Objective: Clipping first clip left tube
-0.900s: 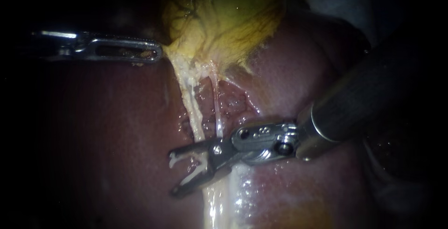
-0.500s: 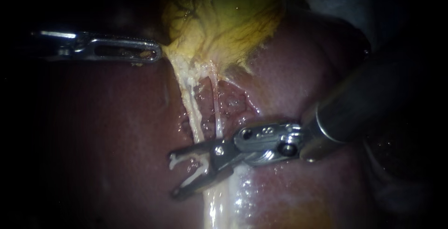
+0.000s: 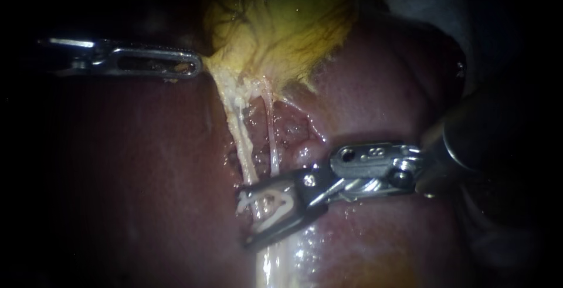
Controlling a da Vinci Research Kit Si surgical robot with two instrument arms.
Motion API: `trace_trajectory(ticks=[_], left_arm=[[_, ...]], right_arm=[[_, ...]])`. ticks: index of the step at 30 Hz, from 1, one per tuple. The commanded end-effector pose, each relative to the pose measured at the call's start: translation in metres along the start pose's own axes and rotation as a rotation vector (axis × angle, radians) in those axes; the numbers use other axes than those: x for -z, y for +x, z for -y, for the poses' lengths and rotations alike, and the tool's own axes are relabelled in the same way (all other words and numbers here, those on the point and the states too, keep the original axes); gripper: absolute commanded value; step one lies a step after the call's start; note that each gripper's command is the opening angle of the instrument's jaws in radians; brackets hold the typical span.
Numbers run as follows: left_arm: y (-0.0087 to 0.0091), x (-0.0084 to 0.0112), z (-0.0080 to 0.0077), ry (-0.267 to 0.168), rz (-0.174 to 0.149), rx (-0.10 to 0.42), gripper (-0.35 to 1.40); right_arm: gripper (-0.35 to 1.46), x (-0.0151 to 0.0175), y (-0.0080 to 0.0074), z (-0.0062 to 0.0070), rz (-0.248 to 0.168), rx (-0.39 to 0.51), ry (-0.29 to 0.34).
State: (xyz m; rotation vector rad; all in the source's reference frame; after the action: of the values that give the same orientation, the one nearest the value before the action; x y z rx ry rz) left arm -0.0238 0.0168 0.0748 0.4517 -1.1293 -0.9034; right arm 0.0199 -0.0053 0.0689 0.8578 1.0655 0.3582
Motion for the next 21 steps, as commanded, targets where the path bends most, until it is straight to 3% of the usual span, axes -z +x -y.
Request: trace_trajectory(ticks=[1, 11, 21], left_arm=[[0.0000, 0.0000, 0.0000, 0.000, 0.000, 0.001, -0.35], [0.0000, 0.0001, 0.0000, 0.000, 0.000, 0.001, -0.35], [0.0000, 0.0001, 0.0000, 0.000, 0.000, 0.001, -0.35]], right_arm=[[0.52, 0.0001, -0.0002, -0.0003, 0.000, -0.005, 0.001], [0.52, 0.0019, -0.0026, -0.0038, 0.006, -0.029, 0.003], [0.53, 0.0002, -0.0066, -0.0073, 0.013, -0.053, -0.013]])
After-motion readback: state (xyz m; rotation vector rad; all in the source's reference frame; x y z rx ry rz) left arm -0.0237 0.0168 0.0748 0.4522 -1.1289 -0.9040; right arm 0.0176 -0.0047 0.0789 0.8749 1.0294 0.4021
